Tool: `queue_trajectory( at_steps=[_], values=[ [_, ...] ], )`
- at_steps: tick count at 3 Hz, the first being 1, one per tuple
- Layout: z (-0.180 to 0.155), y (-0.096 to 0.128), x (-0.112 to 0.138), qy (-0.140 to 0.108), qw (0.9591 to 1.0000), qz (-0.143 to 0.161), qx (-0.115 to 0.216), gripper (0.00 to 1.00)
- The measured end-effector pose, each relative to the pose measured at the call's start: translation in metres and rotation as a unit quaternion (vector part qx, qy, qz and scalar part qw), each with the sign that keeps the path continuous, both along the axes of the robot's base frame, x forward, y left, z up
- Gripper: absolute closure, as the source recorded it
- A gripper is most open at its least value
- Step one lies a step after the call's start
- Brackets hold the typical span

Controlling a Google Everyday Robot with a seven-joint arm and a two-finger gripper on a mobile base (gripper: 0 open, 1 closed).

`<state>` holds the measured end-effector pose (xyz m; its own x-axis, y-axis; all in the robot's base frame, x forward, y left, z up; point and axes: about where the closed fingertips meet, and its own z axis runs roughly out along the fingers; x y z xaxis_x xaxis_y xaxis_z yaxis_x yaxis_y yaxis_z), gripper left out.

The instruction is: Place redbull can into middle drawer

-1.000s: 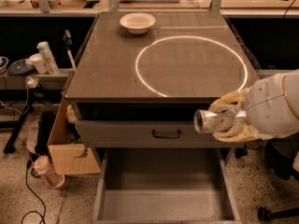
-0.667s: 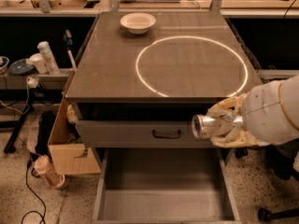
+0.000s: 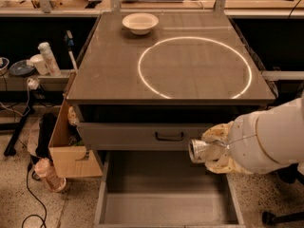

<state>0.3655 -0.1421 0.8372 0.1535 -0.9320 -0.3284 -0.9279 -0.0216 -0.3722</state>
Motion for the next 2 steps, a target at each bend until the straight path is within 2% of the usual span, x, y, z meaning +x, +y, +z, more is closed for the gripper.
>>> queue_trajectory(
  at_steps=[1,2],
  values=[
    [-0.03,0.008,-0.002,0.014,0.9994,-0.005,-0.03,1.0],
    [-0.067,0.017,0.025,0.023,0.9979,-0.005,-0.06,1.0]
  ],
)
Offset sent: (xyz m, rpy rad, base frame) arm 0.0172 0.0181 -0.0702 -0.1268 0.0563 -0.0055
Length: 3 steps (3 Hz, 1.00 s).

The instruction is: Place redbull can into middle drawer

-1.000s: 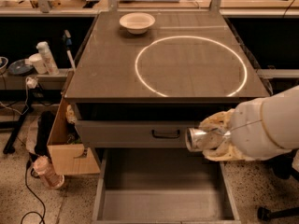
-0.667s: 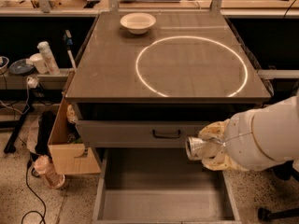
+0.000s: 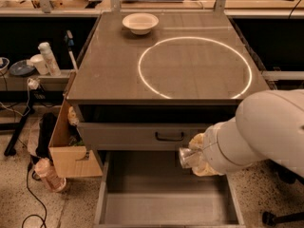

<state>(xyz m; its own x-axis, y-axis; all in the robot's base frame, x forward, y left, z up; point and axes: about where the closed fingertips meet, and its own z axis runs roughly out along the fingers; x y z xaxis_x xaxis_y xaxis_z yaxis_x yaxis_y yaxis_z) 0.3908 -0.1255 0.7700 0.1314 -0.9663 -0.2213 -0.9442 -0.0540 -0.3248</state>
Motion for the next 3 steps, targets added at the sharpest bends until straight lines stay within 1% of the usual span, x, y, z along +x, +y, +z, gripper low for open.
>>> queue_trajectory(
  at_steps=[1,3],
  values=[
    [-0.012,0.003,-0.002,0.0,1.0,-0.002,-0.001,1.0],
    [-0.044,0.011,0.001,0.009,0.9998,0.004,0.015,1.0]
  ],
)
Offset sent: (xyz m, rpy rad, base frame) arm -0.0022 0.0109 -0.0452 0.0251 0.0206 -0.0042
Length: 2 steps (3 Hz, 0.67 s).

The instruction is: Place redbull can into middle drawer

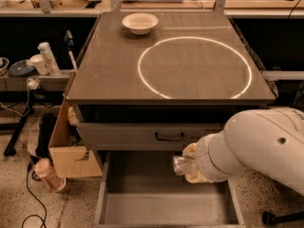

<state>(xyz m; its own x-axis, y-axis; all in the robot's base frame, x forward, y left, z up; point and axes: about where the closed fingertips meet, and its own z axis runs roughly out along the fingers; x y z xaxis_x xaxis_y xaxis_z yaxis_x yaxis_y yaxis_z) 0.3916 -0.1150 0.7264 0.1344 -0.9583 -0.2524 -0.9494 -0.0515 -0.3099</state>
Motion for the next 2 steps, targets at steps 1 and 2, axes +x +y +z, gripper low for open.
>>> queue_trajectory(
  at_steps=[1,2],
  values=[
    [-0.019,0.001,0.005,0.007,0.9998,0.008,0.018,1.0],
    [-0.042,0.005,0.014,0.014,0.9993,0.02,0.028,1.0]
  ],
)
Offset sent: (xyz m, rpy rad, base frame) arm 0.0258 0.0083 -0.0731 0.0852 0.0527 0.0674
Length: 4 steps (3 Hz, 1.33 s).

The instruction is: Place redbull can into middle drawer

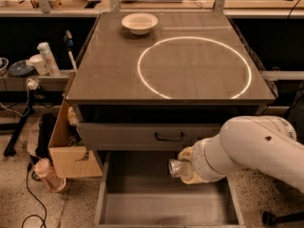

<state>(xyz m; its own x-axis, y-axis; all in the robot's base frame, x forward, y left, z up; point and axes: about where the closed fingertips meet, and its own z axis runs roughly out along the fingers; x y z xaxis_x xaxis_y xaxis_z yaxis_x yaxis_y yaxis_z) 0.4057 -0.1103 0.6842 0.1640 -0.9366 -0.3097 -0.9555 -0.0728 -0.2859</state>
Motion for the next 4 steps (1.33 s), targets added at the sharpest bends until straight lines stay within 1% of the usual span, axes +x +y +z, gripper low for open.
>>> queue_trajectory(
  at_steps=[1,2,3,4],
  values=[
    [-0.024,0.002,0.008,0.01,0.9999,0.009,0.006,1.0],
    [-0.053,0.004,0.015,0.034,0.9987,0.026,0.028,1.0],
    [-0.085,0.008,0.018,0.055,0.997,0.04,0.037,1.0],
    [-0.087,0.008,0.017,0.056,0.997,0.04,0.036,1.0]
  ],
)
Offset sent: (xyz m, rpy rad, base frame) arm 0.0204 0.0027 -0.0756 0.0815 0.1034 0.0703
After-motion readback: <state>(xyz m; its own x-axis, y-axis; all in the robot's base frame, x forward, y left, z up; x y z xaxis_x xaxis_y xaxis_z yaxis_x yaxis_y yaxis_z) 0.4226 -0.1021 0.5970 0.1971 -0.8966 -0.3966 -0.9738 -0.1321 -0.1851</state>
